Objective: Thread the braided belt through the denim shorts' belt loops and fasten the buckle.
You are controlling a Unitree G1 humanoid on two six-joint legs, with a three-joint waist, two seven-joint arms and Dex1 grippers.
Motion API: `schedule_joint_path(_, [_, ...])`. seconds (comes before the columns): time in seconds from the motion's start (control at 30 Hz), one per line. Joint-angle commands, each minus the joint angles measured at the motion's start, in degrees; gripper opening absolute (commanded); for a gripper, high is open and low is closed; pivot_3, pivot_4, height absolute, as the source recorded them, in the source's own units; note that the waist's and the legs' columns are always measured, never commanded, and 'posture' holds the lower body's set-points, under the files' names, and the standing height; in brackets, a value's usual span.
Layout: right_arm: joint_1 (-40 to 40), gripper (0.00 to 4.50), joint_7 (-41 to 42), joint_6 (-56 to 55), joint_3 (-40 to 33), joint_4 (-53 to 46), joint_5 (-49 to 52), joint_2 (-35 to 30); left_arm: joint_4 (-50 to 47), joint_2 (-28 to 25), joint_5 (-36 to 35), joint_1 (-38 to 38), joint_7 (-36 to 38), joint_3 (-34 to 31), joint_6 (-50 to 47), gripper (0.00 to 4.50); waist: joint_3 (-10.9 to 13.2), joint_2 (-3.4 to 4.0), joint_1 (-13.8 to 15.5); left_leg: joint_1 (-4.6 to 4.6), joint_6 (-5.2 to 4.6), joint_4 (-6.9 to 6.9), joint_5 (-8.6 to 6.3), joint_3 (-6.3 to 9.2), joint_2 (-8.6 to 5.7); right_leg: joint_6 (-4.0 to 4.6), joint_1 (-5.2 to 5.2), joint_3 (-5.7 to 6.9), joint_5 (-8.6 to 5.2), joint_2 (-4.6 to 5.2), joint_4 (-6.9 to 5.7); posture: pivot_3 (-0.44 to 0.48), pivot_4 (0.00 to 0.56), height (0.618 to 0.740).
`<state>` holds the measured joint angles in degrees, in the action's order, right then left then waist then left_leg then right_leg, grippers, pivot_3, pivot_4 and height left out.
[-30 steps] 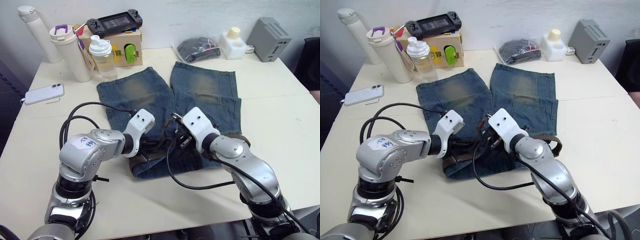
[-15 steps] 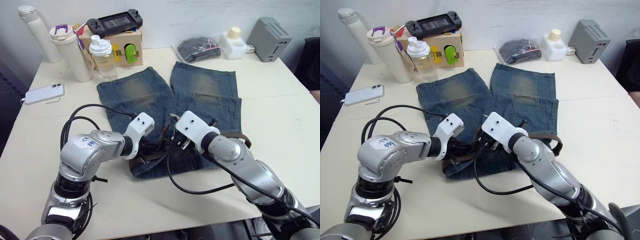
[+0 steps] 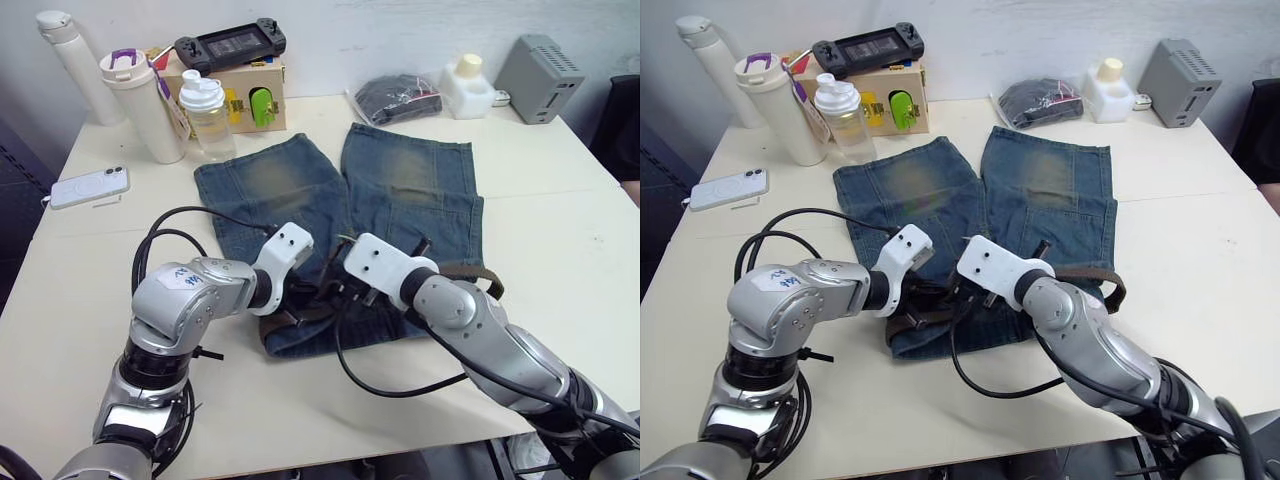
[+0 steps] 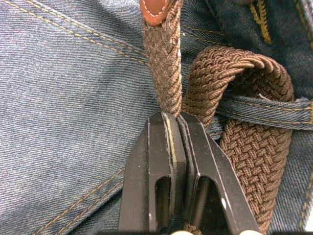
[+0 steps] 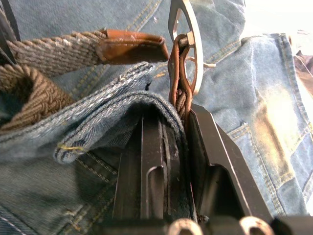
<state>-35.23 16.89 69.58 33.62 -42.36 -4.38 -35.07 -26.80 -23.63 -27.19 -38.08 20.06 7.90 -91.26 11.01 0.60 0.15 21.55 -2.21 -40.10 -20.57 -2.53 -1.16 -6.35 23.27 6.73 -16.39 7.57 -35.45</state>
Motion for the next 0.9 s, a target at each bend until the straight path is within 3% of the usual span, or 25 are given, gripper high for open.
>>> schedule_joint_path(0.03, [0.3,0.01,0.0,-1.4,-0.2,-2.2,-1.3,-0.2,-2.4,0.2,-0.2,-1.3,-0.3,-0.7,-0.2,0.0,0.0,0.0,0.0,0.0,0.0,0.0,0.0,0.0,0.0,0.0,0.0,0.0,0.0,0.0,0.0,0.0,0.15,0.69])
schedule_joint_path(0.4, [0.7,0.01,2.0,-2.4,2.3,-1.7,-1.7,-1.0,-2.6,2.7,-0.1,-2.6,-1.5,-1.8,-1.2,0.0,0.0,0.0,0.0,0.0,0.0,0.0,0.0,0.0,0.0,0.0,0.0,0.0,0.0,0.0,0.01,0.0,0.15,0.69])
schedule_joint_path(0.77, [1.6,0.01,7.3,-5.0,7.7,-2.1,-1.7,-3.0,1.8,6.1,2.1,-4.2,-3.5,-1.1,4.9,0.0,0.0,-0.02,0.2,0.0,0.0,-0.01,0.0,0.0,-0.01,0.0,-0.01,0.03,0.0,0.01,0.0,0.0,0.15,0.69])
schedule_joint_path(0.9, [3.5,0.01,7.3,-4.0,4.8,-1.6,-0.8,-0.9,3.5,7.4,2.7,-3.7,-3.9,-0.4,7.6,0.0,0.0,-0.02,0.3,0.0,0.01,-0.01,0.0,-0.02,0.01,0.0,0.0,0.05,0.0,0.0,0.0,0.0,0.15,0.69])
